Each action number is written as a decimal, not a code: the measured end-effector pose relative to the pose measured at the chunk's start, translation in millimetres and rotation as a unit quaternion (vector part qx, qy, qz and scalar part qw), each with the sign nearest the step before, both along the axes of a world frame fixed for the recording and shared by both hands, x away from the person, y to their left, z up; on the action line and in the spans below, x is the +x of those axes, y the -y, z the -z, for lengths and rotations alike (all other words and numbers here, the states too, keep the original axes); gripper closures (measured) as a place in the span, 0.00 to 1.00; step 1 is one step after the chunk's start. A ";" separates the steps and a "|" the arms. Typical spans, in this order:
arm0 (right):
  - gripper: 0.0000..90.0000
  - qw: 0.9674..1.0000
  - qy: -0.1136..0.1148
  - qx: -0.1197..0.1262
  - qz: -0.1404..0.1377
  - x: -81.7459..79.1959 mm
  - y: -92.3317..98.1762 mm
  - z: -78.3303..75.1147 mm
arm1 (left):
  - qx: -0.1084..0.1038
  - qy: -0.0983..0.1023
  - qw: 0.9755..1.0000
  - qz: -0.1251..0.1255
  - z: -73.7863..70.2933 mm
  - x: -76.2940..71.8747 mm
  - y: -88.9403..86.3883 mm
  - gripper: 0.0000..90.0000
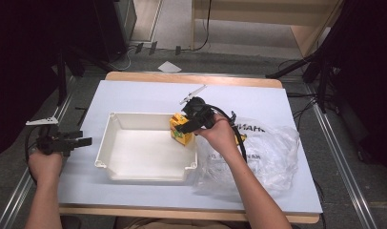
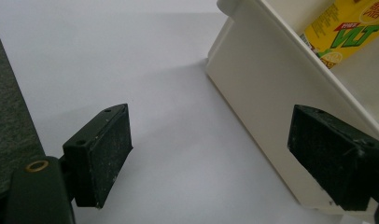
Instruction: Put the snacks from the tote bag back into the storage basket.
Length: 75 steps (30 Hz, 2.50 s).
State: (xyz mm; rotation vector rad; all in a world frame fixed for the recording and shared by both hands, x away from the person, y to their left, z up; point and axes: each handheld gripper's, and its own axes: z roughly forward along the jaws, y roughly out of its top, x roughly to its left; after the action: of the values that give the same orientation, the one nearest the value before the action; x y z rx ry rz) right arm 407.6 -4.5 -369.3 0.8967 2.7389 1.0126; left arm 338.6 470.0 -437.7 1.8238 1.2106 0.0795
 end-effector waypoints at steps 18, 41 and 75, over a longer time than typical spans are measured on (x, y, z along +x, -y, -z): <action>0.45 1.000 0.019 0.008 -0.020 -23.6 8.8 -29.0 | -0.004 0.003 1.000 0.002 -0.8 5.6 3.2 0.16; 0.48 0.998 0.006 0.000 -0.064 -46.3 -3.8 -17.9 | -0.010 0.001 1.000 0.014 -0.2 19.0 11.2 0.16; 1.00 0.999 -0.033 -0.004 -0.034 -29.9 1.1 18.2 | -0.010 0.002 1.000 0.015 0.1 19.4 11.9 0.16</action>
State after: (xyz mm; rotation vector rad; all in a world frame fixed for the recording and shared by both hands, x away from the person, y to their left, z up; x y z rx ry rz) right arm 377.7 -5.6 -387.6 0.8571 2.8433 0.9992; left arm 358.0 458.1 -437.8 1.8237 1.1769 0.0533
